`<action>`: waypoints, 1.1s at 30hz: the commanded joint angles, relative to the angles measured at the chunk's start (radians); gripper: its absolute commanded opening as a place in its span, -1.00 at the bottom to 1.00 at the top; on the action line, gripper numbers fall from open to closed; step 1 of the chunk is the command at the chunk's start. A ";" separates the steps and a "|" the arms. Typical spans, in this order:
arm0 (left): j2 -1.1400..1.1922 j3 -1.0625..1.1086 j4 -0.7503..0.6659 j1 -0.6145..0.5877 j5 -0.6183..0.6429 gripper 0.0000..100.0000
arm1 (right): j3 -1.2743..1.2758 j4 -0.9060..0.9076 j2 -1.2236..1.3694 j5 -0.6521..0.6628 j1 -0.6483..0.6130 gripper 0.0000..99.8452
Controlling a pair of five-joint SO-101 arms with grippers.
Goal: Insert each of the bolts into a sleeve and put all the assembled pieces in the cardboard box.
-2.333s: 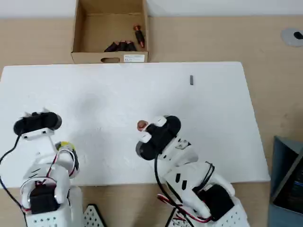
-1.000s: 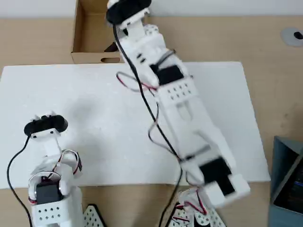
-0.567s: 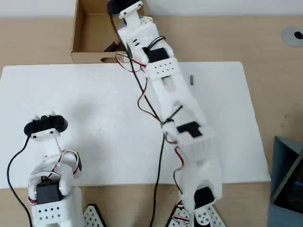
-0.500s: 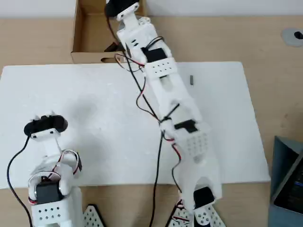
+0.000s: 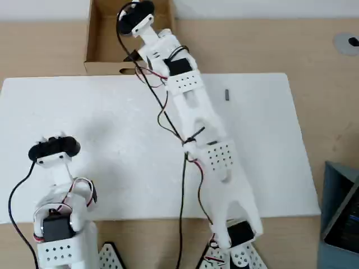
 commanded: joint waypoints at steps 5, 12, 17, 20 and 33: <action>-0.005 -0.006 -0.014 -0.003 0.000 -0.99 | -0.157 0.046 0.005 0.006 0.013 -0.66; -0.005 -0.006 -0.014 -0.003 0.000 -0.99 | -0.223 0.107 0.005 0.005 0.012 -0.66; -0.005 -0.006 -0.014 -0.003 0.000 -0.99 | -0.291 0.181 0.004 0.005 0.012 -0.69; -0.005 -0.006 -0.014 -0.003 0.000 -0.99 | -0.364 0.282 0.002 0.003 0.012 -0.93; -0.005 -0.006 -0.014 -0.003 0.000 -0.99 | -0.552 0.689 -0.153 -0.072 0.025 -0.98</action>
